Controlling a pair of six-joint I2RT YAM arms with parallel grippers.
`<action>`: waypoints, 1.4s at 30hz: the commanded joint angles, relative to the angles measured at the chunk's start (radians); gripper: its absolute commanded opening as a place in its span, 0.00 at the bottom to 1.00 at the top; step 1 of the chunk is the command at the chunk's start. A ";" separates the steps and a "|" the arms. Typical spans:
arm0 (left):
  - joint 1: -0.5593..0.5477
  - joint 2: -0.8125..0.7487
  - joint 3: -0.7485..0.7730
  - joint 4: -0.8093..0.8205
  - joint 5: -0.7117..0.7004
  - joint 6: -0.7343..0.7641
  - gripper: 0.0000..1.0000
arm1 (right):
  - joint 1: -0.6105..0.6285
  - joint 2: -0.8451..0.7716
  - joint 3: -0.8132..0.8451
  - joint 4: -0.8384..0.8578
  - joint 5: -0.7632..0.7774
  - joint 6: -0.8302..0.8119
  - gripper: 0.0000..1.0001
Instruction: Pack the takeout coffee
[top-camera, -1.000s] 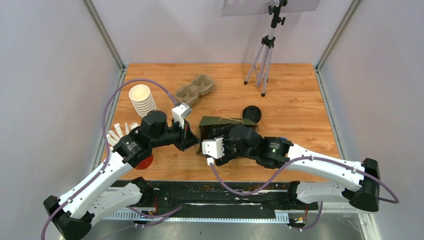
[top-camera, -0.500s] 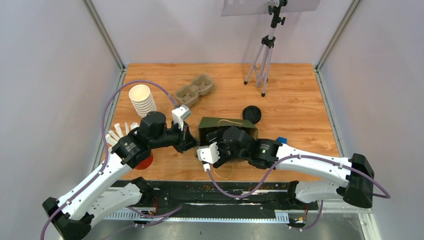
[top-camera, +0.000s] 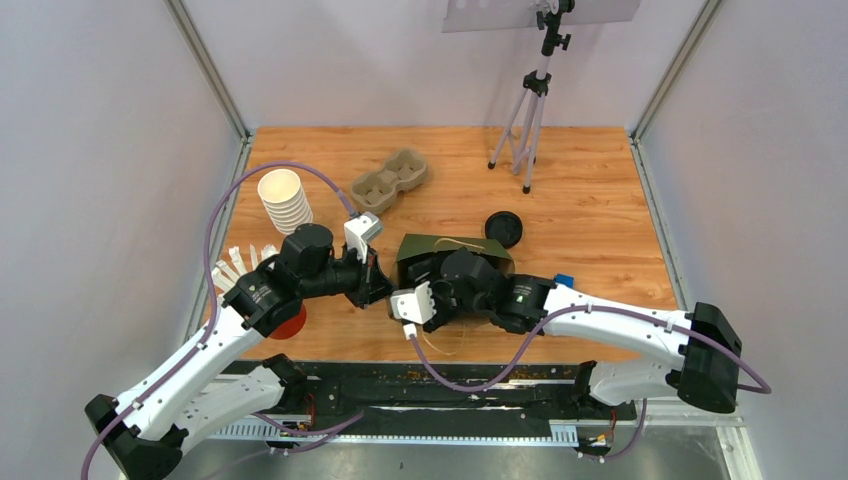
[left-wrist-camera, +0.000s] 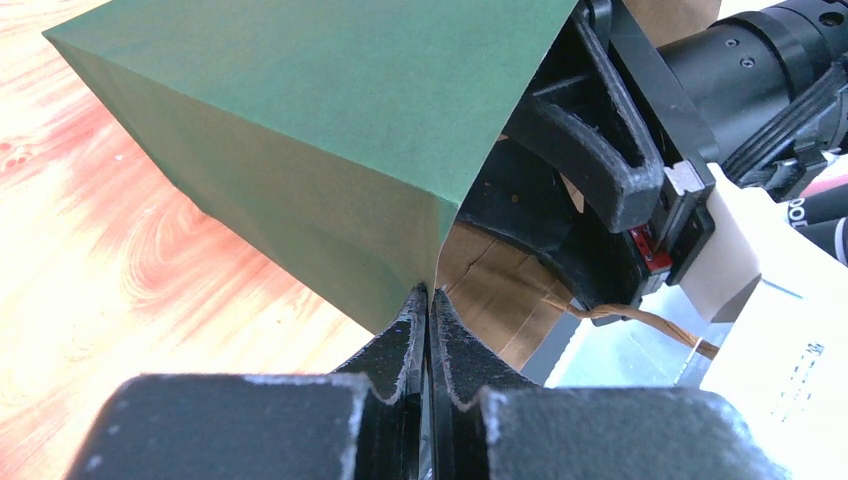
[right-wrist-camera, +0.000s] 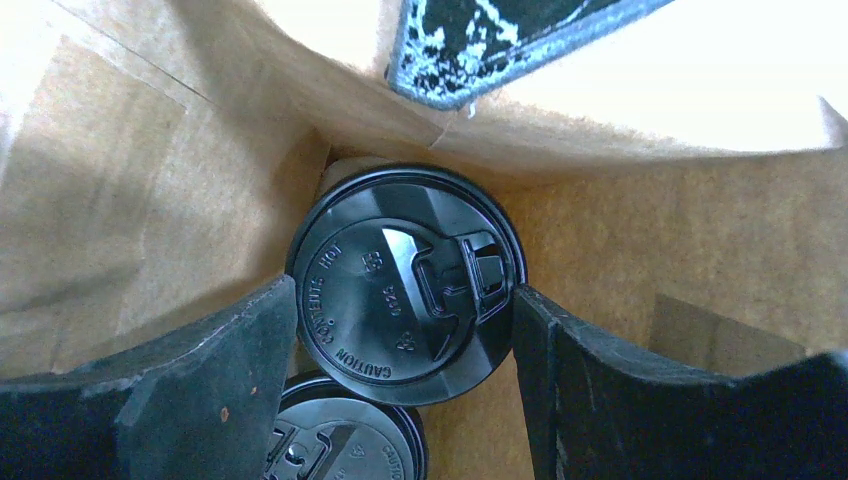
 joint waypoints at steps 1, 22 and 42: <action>0.002 0.000 0.036 0.012 0.028 -0.009 0.07 | -0.020 0.001 -0.009 0.053 -0.029 -0.028 0.71; 0.002 0.005 0.040 0.020 0.024 -0.044 0.07 | -0.031 -0.018 -0.024 -0.023 -0.066 -0.043 0.71; 0.002 0.014 0.043 0.048 0.045 -0.071 0.07 | -0.042 0.021 -0.029 0.038 -0.064 -0.069 0.71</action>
